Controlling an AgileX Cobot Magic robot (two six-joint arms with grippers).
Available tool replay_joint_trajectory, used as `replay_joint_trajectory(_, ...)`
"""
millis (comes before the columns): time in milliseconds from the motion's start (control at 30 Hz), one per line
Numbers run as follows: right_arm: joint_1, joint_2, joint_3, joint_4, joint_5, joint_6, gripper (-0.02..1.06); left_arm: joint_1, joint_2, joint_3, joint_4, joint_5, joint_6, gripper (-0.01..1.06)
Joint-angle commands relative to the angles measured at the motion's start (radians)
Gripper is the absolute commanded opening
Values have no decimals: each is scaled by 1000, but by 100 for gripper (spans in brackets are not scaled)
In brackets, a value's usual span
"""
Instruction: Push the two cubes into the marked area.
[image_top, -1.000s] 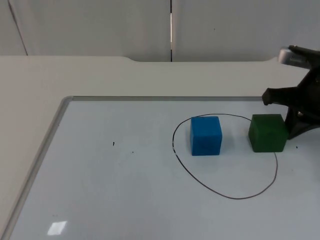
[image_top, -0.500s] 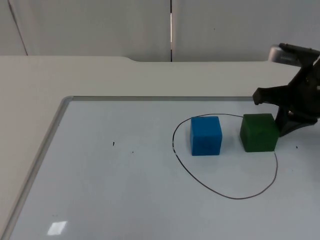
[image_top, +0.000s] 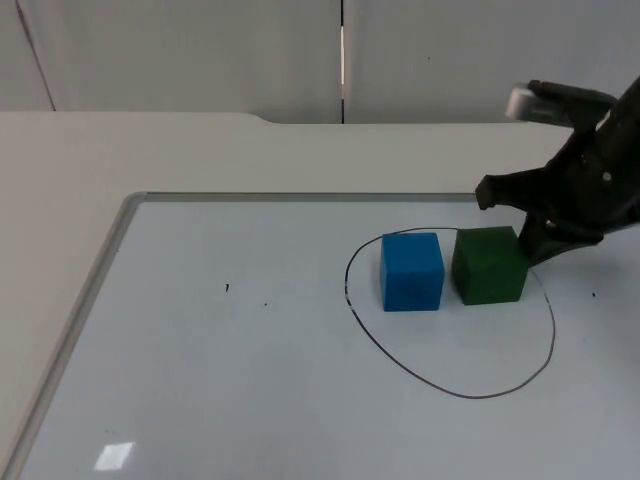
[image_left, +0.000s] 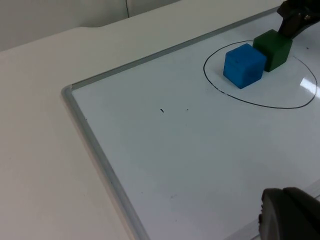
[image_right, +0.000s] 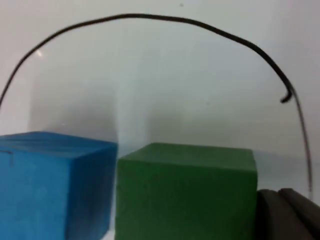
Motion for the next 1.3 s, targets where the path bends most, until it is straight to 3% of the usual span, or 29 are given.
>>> replay_joint_trajectory(0, 9, -2, -4, 2, -19, -10, 0, 2, -5, 4, -3, 5, 3, 0)
replay_joint_trajectory(300, 8, -2, -4, -2, -13, -10, 0, 2, -5, 4, -3, 5, 3, 0)
replay_joint_trajectory(500, 8, -37, -4, -129, 67, 20, 0, 2, -5, 4, -3, 5, 3, 0)
replay_joint_trajectory(633, 8, -148, -2, -217, 104, 57, 0, 2, -5, 4, -3, 5, 3, 0)
replay_joint_trajectory(867, 8, -363, 24, -217, 96, 44, 0, 2, -5, 4, -3, 5, 3, 0)
replay_joint_trajectory(1267, 8, -779, 189, -238, 41, 42, 0, 2, -5, 4, -3, 5, 3, 0)
